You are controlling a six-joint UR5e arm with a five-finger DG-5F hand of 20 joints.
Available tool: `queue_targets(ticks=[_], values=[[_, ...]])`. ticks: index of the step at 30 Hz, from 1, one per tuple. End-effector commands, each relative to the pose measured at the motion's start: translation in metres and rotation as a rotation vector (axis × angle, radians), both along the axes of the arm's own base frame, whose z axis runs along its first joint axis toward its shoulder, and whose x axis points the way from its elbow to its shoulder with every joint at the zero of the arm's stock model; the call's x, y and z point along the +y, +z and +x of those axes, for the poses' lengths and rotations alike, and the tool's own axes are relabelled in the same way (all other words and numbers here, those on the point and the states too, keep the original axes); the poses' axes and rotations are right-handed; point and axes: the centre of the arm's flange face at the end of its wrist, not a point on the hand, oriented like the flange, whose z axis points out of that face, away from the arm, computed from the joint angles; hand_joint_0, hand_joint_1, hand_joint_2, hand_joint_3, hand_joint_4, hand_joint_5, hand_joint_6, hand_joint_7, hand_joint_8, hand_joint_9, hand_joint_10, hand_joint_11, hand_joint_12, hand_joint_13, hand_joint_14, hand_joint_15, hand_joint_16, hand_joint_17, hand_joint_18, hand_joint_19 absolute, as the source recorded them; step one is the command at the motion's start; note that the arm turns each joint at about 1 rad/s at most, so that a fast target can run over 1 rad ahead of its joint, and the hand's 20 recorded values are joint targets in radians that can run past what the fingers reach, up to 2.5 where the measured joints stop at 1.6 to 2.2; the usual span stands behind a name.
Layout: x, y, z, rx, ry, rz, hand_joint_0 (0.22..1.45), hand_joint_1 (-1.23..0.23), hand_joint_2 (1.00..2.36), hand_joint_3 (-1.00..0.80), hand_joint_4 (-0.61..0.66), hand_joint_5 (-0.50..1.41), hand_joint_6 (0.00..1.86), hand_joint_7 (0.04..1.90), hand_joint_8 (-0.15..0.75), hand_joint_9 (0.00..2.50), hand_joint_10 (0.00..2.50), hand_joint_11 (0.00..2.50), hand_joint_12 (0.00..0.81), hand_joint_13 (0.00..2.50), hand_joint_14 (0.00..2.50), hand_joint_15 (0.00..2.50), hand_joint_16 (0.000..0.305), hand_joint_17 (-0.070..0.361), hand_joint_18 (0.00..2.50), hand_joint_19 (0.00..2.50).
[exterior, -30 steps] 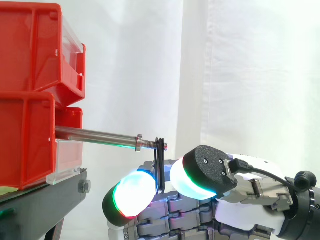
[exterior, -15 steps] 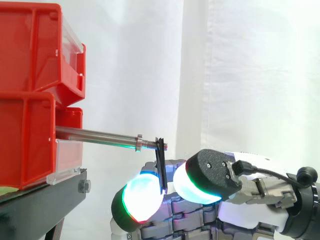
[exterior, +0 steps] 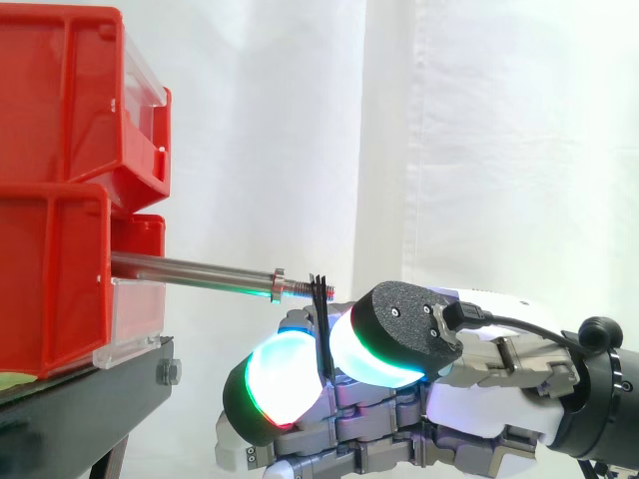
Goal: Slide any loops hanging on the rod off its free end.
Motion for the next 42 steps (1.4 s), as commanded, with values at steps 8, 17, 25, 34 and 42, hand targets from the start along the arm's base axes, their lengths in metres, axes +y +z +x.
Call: queue_targets(ticks=[8, 17, 25, 34, 42], values=[[-0.005, 0.009, 0.0, 0.01, 0.002, -0.004, 0.57, -0.68, 1.01, -0.33, 0.19, -0.16, 0.73, 1.0, 0.26, 0.53, 0.01, 0.29, 0.326, 0.43, 0.0, 0.13, 0.047, 0.106, 0.49, 0.27], [-0.008, 0.02, -0.004, 0.039, 0.008, -0.011, 0.57, -0.7, 1.02, -0.17, 0.11, -0.2, 0.89, 0.84, 0.267, 0.54, 0.01, 0.34, 0.332, 0.44, 0.0, 0.14, 0.048, 0.108, 0.49, 0.27], [-0.007, 0.022, -0.006, 0.051, 0.013, -0.015, 0.58, -0.73, 1.02, -0.18, 0.09, -0.2, 0.91, 0.78, 0.265, 0.54, 0.01, 0.35, 0.331, 0.44, 0.01, 0.15, 0.048, 0.108, 0.5, 0.27], [-0.013, 0.041, -0.017, 0.128, 0.008, -0.019, 0.6, -0.74, 1.02, -0.22, 0.09, -0.2, 0.91, 0.78, 0.262, 0.55, 0.01, 0.37, 0.332, 0.45, 0.01, 0.15, 0.048, 0.108, 0.51, 0.29], [-0.017, 0.056, -0.03, 0.209, 0.002, -0.03, 0.59, -0.68, 1.02, -0.21, 0.11, -0.2, 0.93, 0.79, 0.271, 0.57, 0.01, 0.4, 0.333, 0.45, 0.01, 0.17, 0.048, 0.108, 0.5, 0.29]])
